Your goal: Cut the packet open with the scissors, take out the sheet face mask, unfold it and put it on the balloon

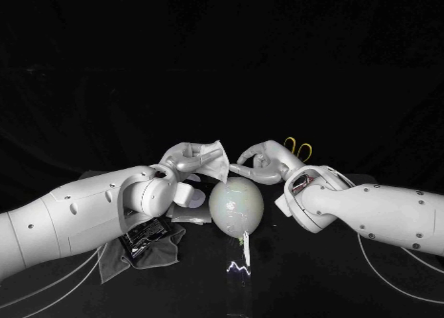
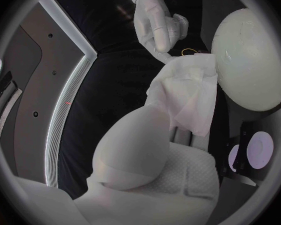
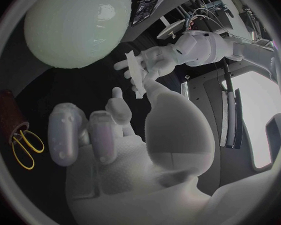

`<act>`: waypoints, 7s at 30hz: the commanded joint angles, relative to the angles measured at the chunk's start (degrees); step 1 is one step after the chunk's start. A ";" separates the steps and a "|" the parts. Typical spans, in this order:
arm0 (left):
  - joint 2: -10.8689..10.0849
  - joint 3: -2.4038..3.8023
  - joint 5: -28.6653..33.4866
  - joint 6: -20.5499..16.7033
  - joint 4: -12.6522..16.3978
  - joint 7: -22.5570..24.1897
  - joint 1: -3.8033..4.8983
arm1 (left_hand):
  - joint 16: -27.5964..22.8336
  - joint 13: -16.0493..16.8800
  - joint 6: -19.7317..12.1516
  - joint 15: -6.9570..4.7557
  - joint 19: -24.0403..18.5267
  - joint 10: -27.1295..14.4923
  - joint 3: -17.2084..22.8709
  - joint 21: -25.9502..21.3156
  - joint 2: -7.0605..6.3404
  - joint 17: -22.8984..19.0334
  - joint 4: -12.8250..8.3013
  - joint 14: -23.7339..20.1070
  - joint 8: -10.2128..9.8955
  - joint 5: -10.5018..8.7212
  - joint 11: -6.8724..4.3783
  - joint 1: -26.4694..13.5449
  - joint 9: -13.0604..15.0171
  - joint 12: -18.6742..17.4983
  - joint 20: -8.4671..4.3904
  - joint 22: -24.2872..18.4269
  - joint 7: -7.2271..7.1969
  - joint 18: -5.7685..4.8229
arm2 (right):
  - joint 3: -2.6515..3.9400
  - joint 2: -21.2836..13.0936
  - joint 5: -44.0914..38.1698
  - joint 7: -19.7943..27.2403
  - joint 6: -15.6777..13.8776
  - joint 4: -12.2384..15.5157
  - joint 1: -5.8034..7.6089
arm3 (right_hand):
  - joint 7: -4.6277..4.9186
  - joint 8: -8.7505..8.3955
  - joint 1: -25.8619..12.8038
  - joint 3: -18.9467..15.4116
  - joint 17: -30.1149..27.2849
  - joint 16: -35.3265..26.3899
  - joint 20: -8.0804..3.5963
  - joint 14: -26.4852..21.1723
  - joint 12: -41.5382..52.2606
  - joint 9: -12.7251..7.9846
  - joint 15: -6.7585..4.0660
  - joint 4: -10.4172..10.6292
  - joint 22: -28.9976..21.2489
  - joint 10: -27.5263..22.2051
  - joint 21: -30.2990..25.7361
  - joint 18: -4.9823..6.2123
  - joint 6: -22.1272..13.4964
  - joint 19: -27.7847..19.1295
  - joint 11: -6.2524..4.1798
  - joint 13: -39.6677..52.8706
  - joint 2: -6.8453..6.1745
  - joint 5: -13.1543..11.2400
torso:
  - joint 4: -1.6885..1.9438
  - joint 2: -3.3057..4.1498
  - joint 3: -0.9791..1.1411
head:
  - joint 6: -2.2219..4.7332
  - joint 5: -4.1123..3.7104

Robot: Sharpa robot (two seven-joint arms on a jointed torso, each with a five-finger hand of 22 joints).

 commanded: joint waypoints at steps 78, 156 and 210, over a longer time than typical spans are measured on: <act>-0.01 0.09 1.86 5.25 0.16 -3.60 0.13 | -0.60 -0.10 -0.34 -1.42 8.01 -0.77 11.18 1.42 -0.86 3.10 -0.08 8.06 -3.15 0.20 0.31 -12.61 -0.53 -2.80 -2.84 -1.09 0.32 0.92 | 0.38 0.45 7.77 3.16 4.59 -1.44 0.50 | -4.03 9.28 11.76 24.25 15.10 2.84 -3.84 5.97 17.41 1.64 -4.09 -12.77 14.53 15.07 9.75 -1.71 6.02 5.96 -3.95 13.44 4.82 -6.75 | -0.06 -0.02 -0.01 | -0.99 -0.13; -1.77 0.01 11.47 16.53 -0.19 -10.36 0.05 | -9.91 0.22 -9.50 1.10 15.12 -10.11 9.93 -5.15 -0.97 6.44 -1.90 6.86 -3.51 0.20 3.90 -23.71 -1.23 -0.62 -3.33 -1.74 4.79 0.91 | 0.71 -1.88 16.11 1.10 5.88 -0.74 1.89 | -4.13 9.85 10.80 25.13 15.10 2.84 -3.88 5.97 18.26 1.90 -4.15 -13.39 14.61 15.63 9.99 -1.77 6.06 6.09 -4.03 14.18 5.02 -6.75 | -0.09 -0.07 0.01 | -0.33 -0.25; -2.35 -0.03 11.53 18.21 -1.04 -6.13 -0.28 | -14.07 -0.09 -7.03 0.57 14.04 -6.81 35.93 -5.86 -7.88 6.64 -6.77 7.37 1.89 0.15 2.66 -13.93 0.46 -1.30 -4.12 -1.52 3.08 0.77 | 0.80 -2.62 16.23 1.16 6.28 -0.44 1.89 | -4.13 10.06 10.42 25.48 15.10 2.84 -3.91 5.97 18.09 2.01 -4.17 -13.72 14.55 15.53 9.82 -1.72 5.97 5.99 -4.04 14.07 5.03 -6.75 | -0.04 -0.06 -0.01 | -0.20 -0.49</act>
